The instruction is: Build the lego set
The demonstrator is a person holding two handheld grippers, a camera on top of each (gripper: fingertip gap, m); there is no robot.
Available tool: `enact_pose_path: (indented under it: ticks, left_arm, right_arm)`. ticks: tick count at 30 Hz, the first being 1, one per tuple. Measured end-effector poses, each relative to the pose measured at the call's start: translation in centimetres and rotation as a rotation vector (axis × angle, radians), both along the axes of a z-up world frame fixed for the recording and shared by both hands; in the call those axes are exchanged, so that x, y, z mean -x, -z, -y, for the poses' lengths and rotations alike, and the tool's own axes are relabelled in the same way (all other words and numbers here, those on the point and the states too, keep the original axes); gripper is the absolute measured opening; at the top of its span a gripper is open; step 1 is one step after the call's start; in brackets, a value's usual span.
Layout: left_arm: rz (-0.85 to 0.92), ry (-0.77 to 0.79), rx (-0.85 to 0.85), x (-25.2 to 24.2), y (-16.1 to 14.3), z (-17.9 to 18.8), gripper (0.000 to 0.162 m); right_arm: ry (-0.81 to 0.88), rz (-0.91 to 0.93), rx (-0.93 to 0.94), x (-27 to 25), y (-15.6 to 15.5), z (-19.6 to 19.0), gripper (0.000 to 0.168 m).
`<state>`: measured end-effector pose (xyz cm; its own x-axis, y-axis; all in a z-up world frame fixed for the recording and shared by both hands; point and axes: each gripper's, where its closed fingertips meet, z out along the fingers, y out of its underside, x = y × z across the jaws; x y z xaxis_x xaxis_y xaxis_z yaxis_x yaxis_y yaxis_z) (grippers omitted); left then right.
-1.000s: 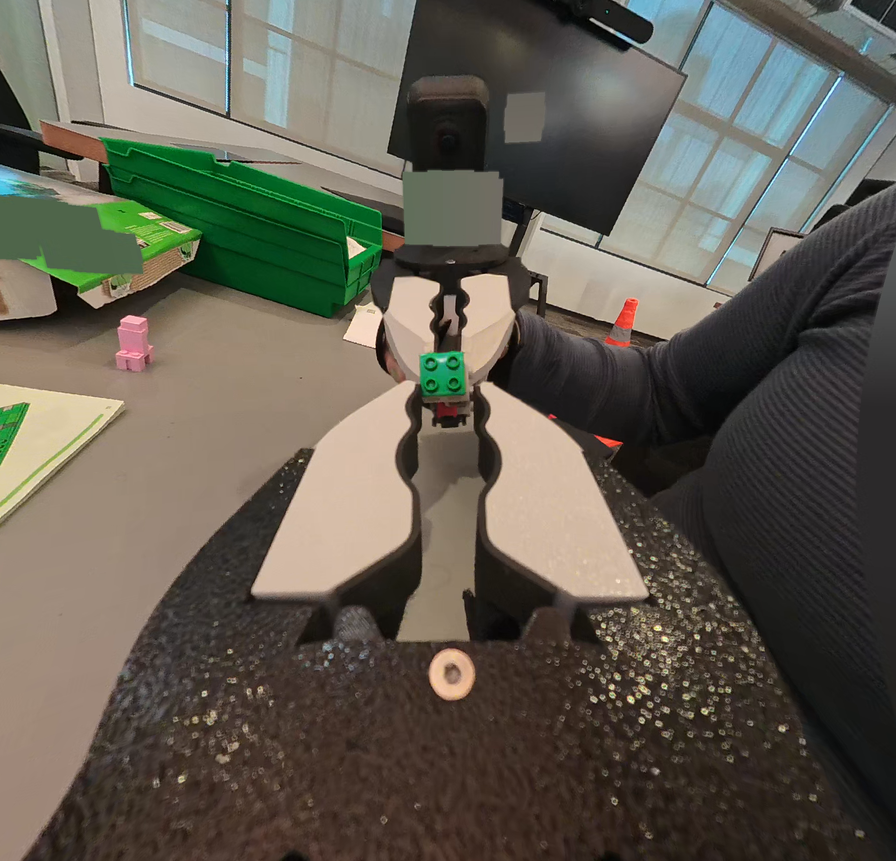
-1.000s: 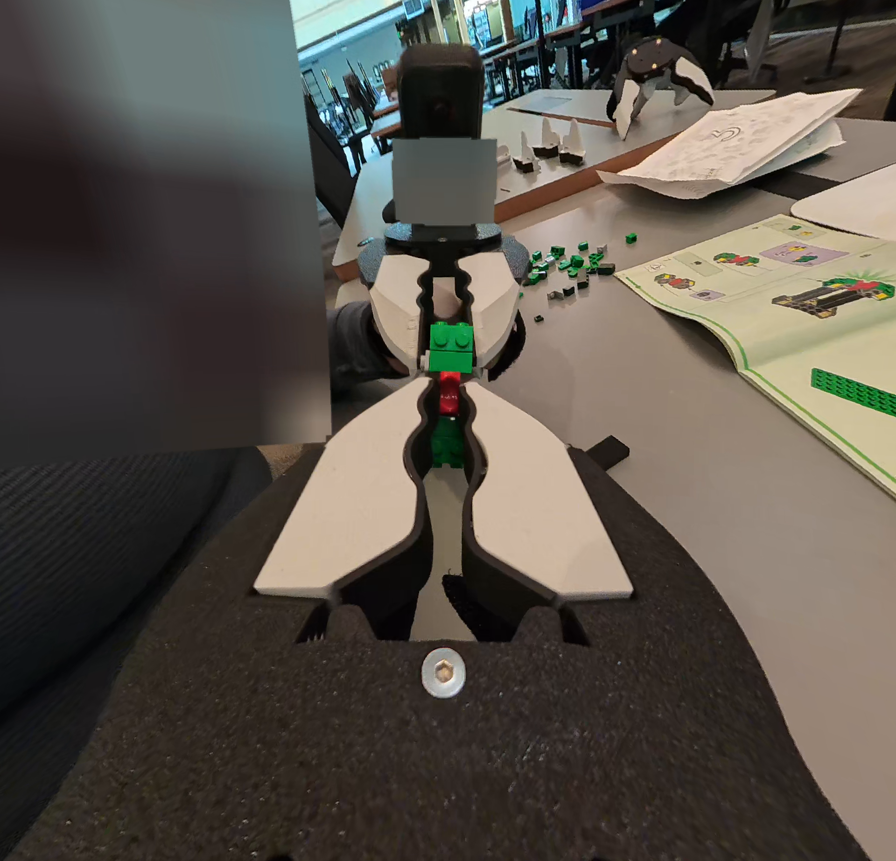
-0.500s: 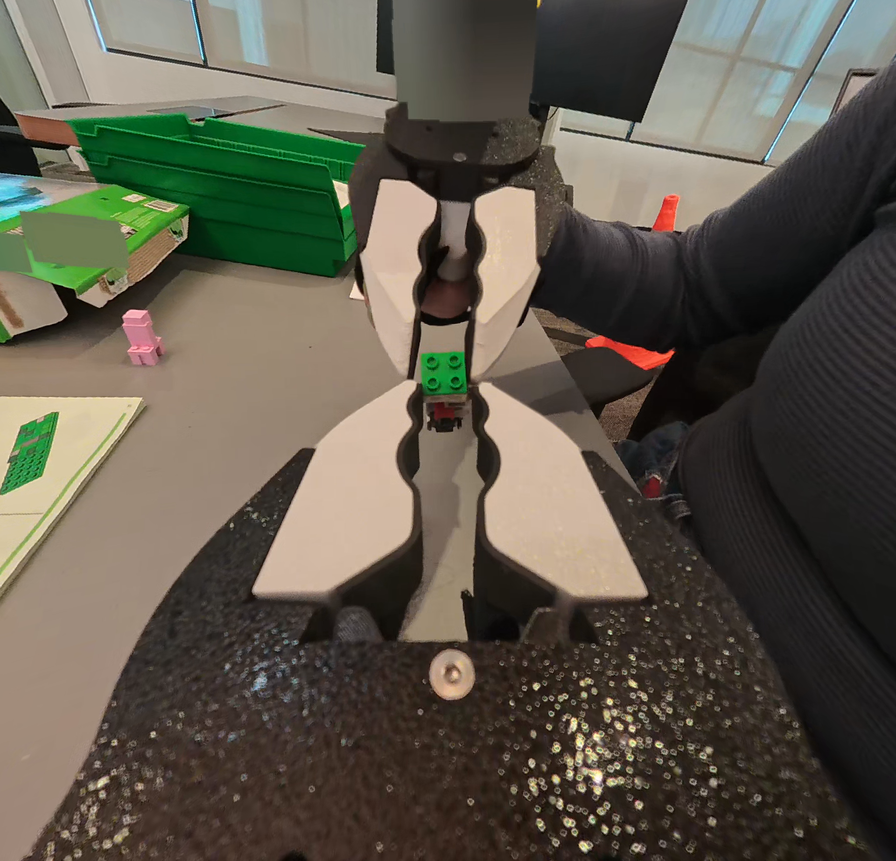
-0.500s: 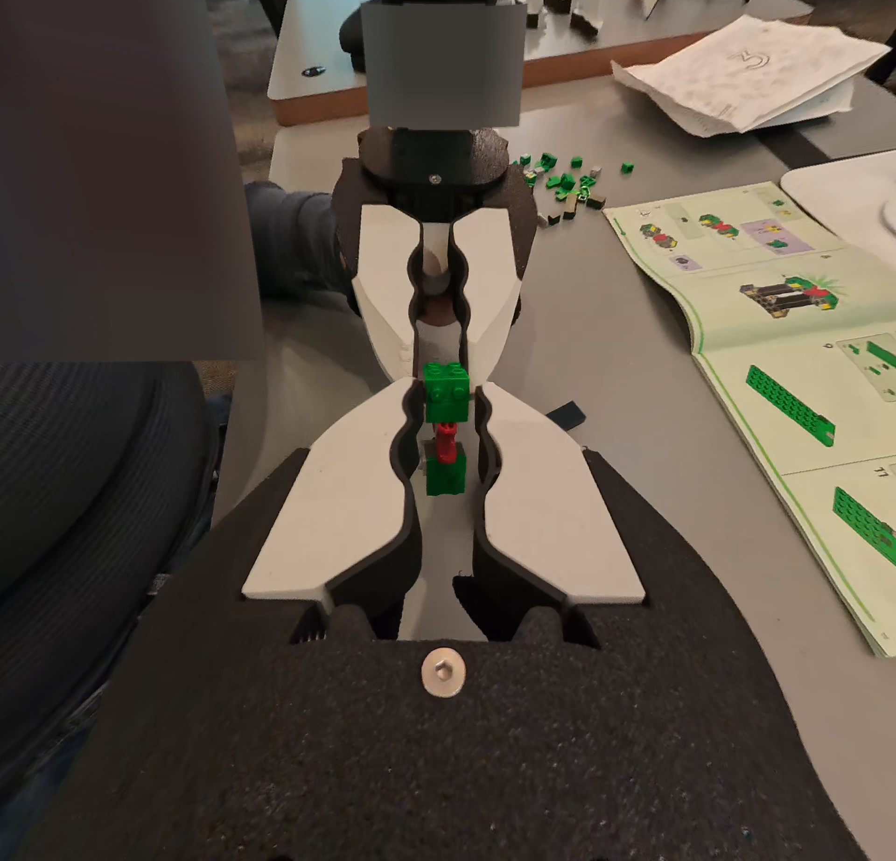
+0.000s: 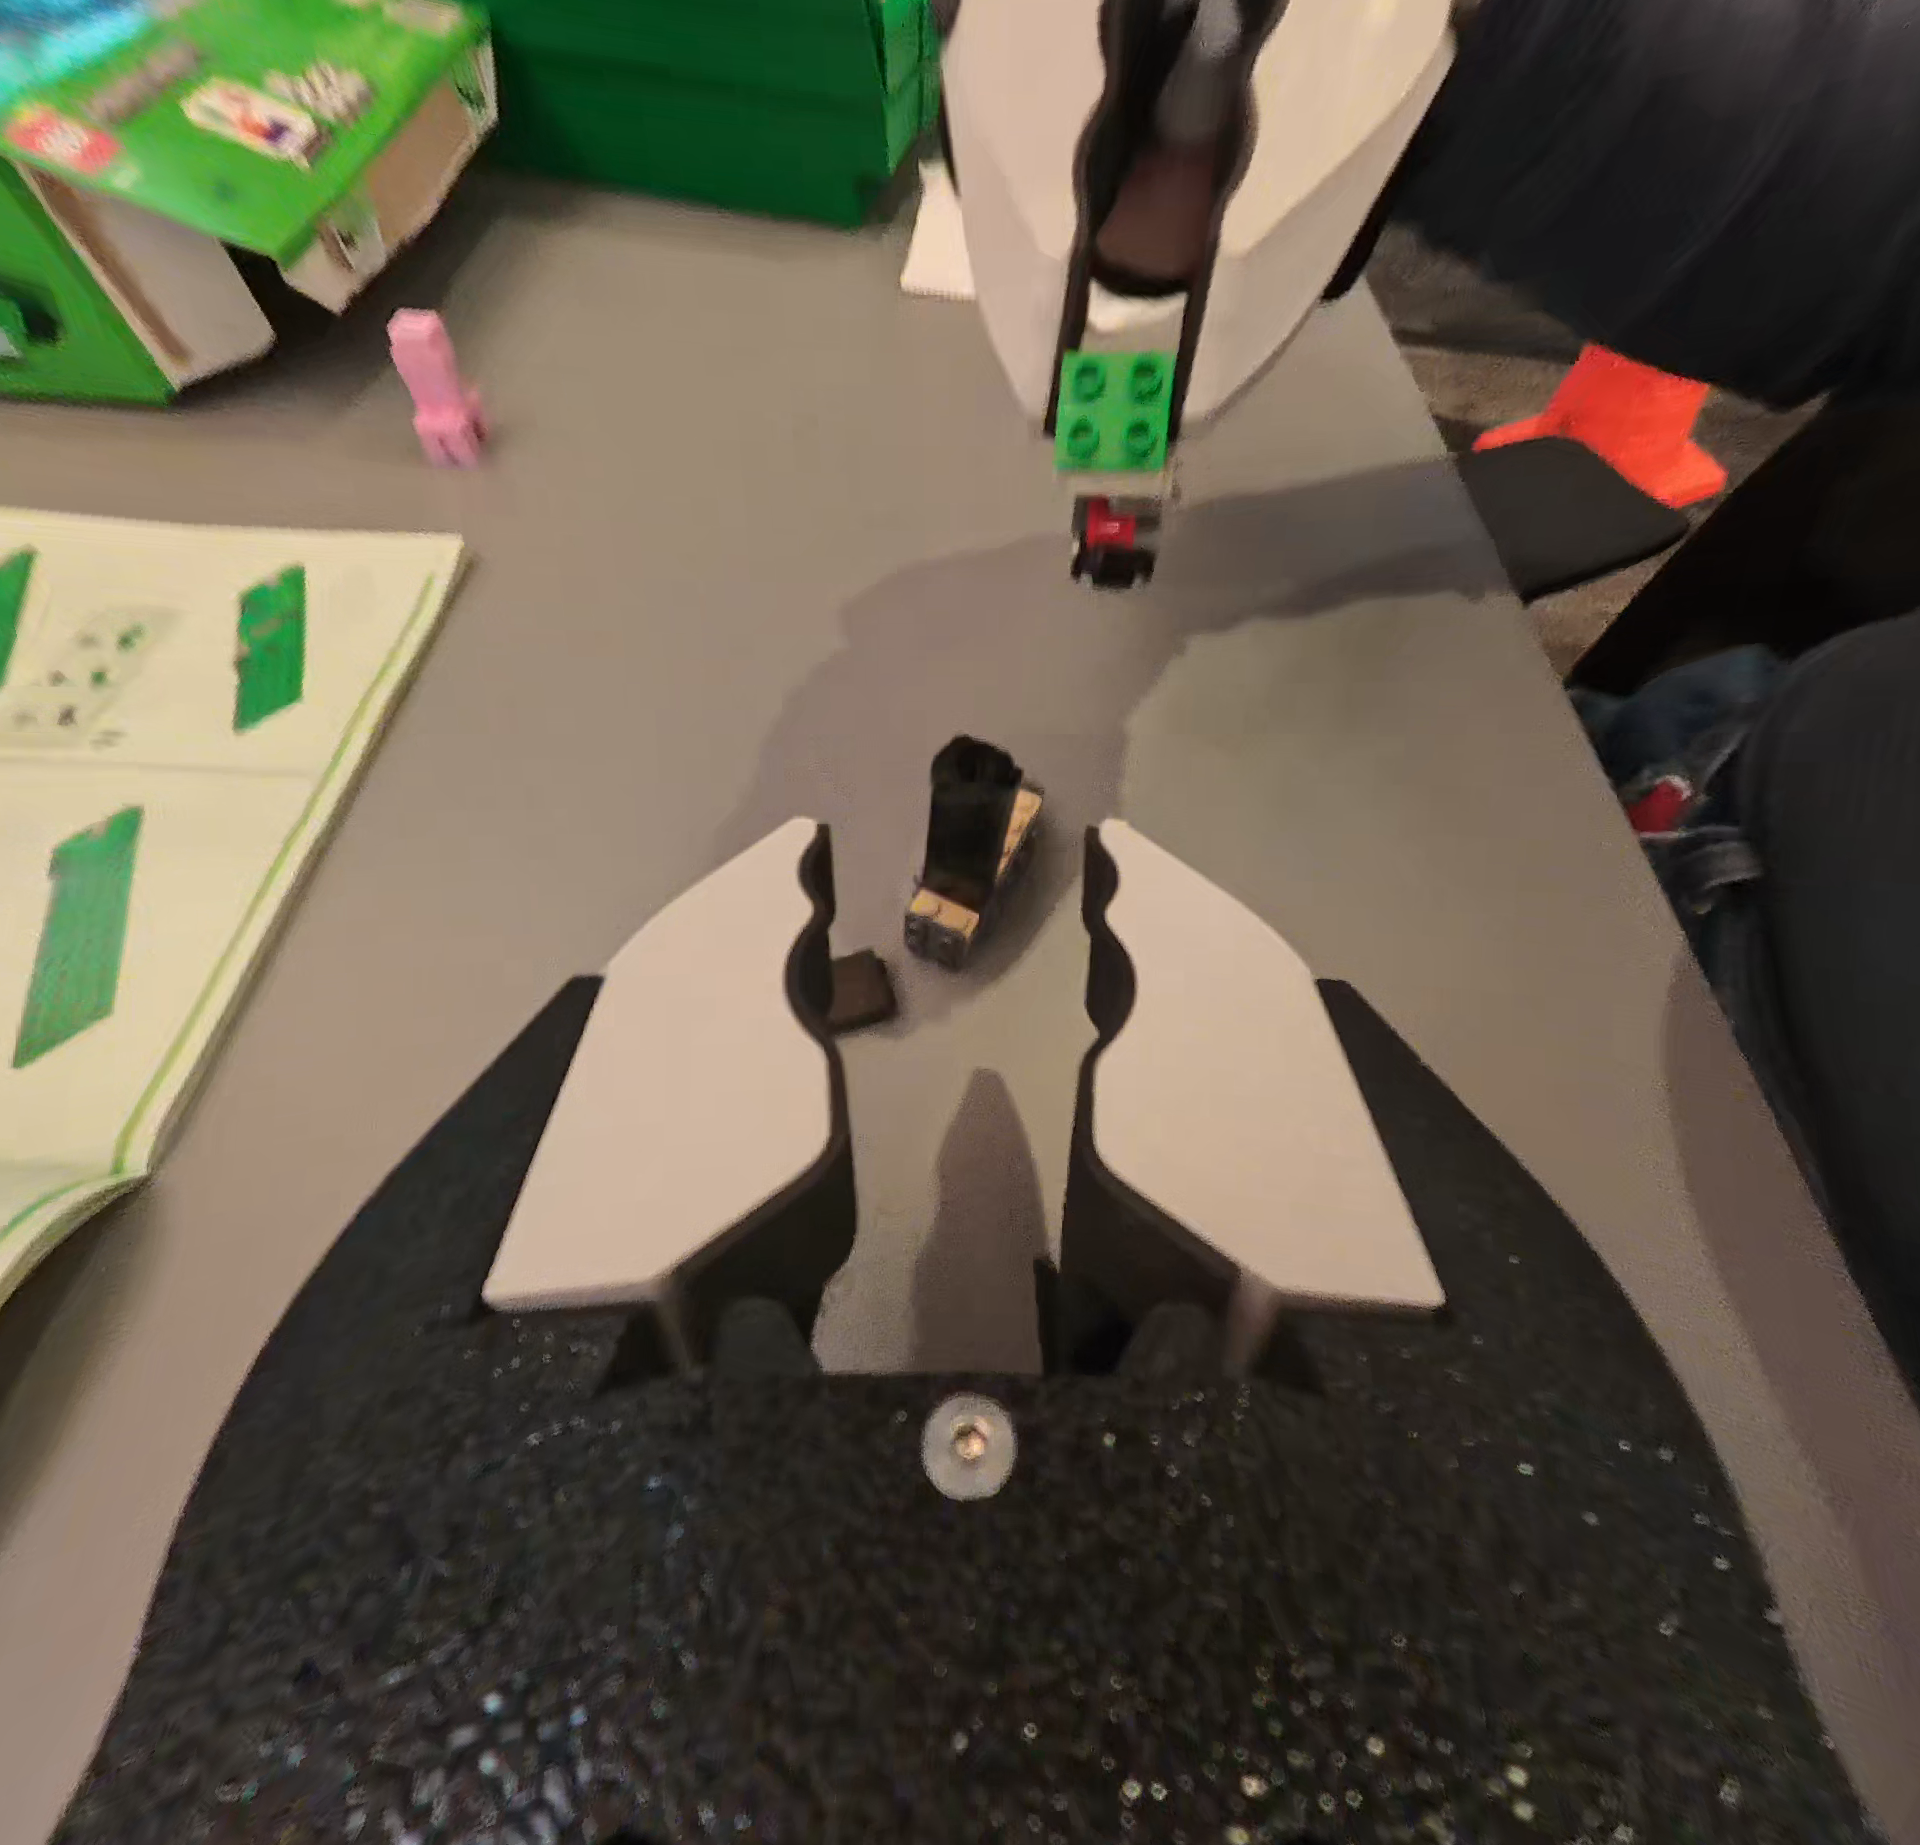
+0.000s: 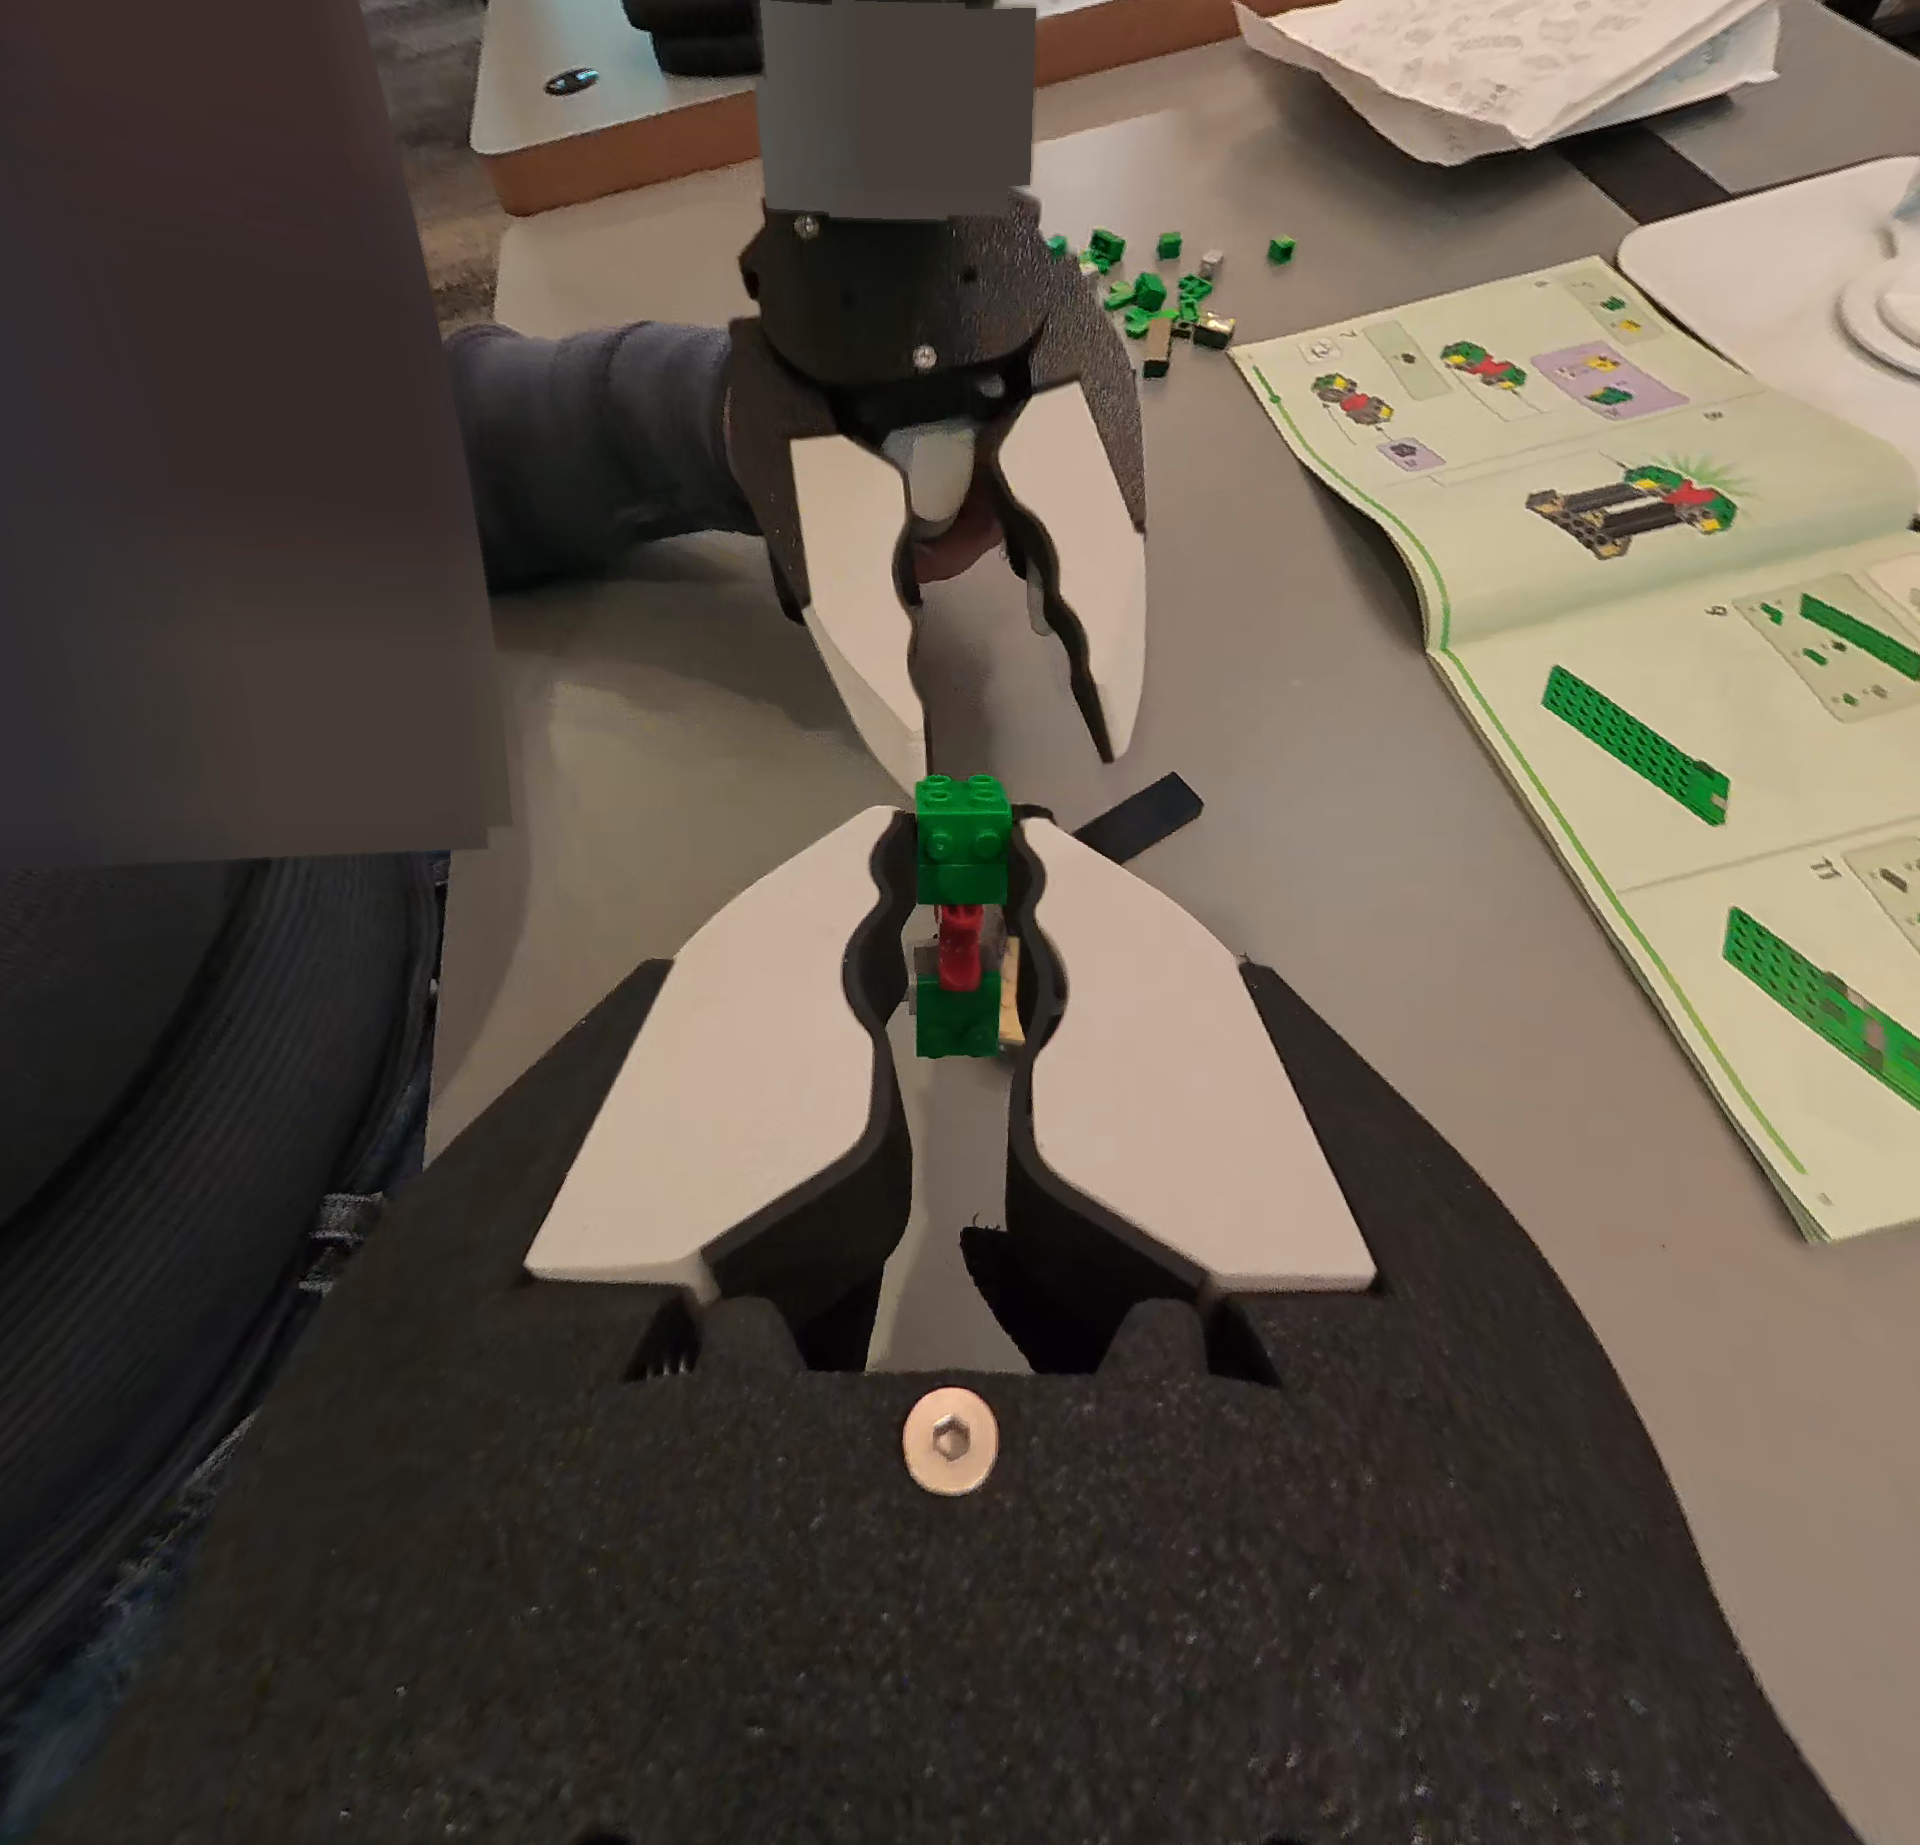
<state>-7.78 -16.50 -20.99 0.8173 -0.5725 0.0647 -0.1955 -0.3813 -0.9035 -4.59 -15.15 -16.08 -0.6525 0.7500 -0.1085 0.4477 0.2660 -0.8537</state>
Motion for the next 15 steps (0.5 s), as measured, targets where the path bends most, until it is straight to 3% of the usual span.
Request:
enact_pose_path:
  ticks: [8,15]
  left_arm:
    - [-0.04,0.073,0.081,-1.6,3.0,-1.0,0.04]
    - [-0.023,0.117,0.039,-2.4,2.8,-1.5,0.018]
  right_arm:
    - [0.03,0.068,-0.138,0.6,1.5,-0.3,0.016]
    - [0.035,0.12,-0.259,0.9,2.3,-0.2,0.016]
